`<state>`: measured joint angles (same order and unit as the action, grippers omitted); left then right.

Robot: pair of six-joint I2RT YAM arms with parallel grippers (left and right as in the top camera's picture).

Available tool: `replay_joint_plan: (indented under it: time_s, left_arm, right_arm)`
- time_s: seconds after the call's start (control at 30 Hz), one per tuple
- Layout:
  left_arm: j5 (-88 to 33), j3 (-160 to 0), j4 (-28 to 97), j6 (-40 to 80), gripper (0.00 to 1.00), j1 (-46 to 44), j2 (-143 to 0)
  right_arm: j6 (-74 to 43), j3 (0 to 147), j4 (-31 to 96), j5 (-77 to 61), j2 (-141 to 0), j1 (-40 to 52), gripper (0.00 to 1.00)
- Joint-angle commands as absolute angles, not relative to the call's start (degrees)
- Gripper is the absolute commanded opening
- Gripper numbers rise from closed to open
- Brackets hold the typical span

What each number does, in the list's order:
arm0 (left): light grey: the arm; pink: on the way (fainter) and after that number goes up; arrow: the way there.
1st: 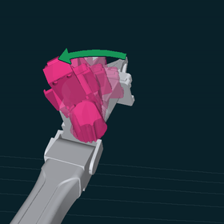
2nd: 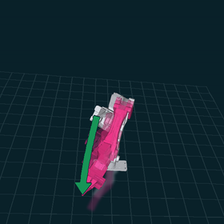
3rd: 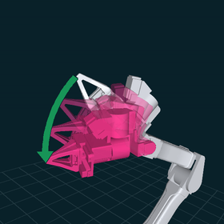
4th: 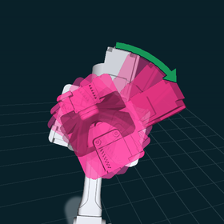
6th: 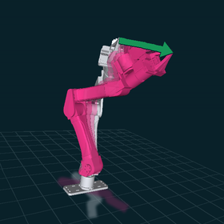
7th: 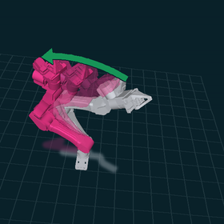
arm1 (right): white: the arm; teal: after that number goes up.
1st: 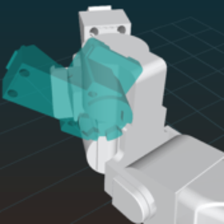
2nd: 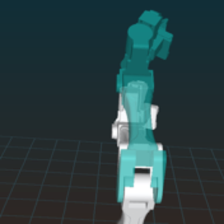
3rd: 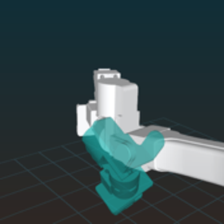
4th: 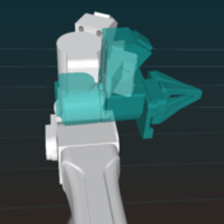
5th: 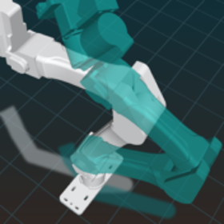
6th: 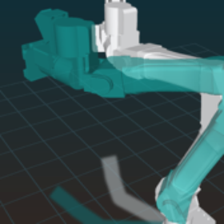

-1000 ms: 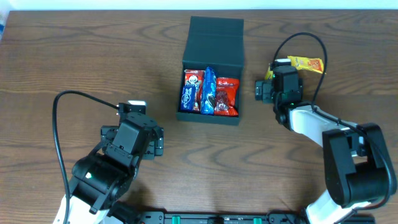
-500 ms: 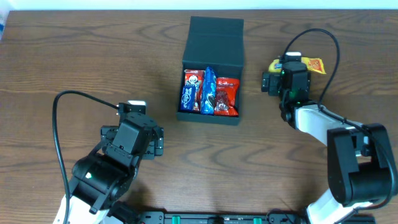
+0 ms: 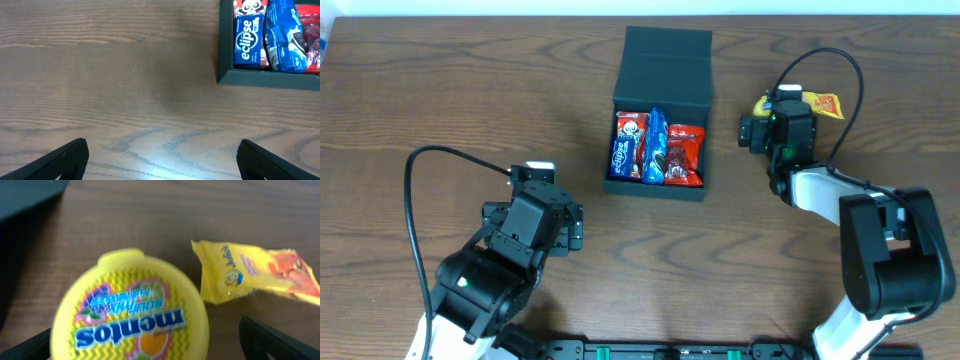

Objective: Pack container
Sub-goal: 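Grasp the Mentos tub with the right gripper and lift it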

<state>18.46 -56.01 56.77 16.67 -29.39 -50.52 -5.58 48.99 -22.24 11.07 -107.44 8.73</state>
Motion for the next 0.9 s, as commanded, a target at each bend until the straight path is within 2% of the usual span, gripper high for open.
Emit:
replay_joint_plan:
  time_s: [0.0, 0.17, 0.33, 0.57, 0.7, 0.73, 0.8, 0.87]
  left_arm:
    - [19.88, -55.81, 56.95, 16.71, 0.95, -29.17, -50.54]
    - [19.88, -55.81, 56.95, 16.71, 0.95, -29.17, -50.57]
    - [19.88, -55.81, 56.95, 16.71, 0.95, -29.17, -50.57]
    - [19.88, -55.81, 56.95, 16.71, 0.95, -29.17, -50.57]
    - [19.88, -55.81, 56.95, 16.71, 0.95, -29.17, -50.57]
    - [19.88, -55.81, 56.95, 16.71, 0.95, -29.17, -50.57]
    - [19.88, -55.81, 56.95, 16.71, 0.95, -29.17, -50.57]
    - [19.88, -55.81, 56.95, 16.71, 0.95, -29.17, -50.57]
  right_arm:
    - [-5.04, 48.82, -23.16, 10.92, -107.92, 8.16, 0.99]
    - [-5.06, 48.82, -23.18, 10.90, -107.96, 8.16, 0.99]
    - [-5.06, 48.82, -23.16, 10.90, -107.98, 8.16, 0.81]
    - [-5.06, 48.80, -22.94, 10.90, -108.03, 8.16, 0.68]
    - [-5.04, 48.80, -22.94, 10.92, -108.03, 8.16, 0.59]
    - [-5.04, 48.80, -22.94, 10.92, -108.03, 8.16, 0.54]
    - [-5.04, 48.77, -22.92, 10.92, -108.03, 8.19, 0.52]
    - [-5.04, 48.77, -22.92, 10.92, -108.03, 8.19, 0.44]
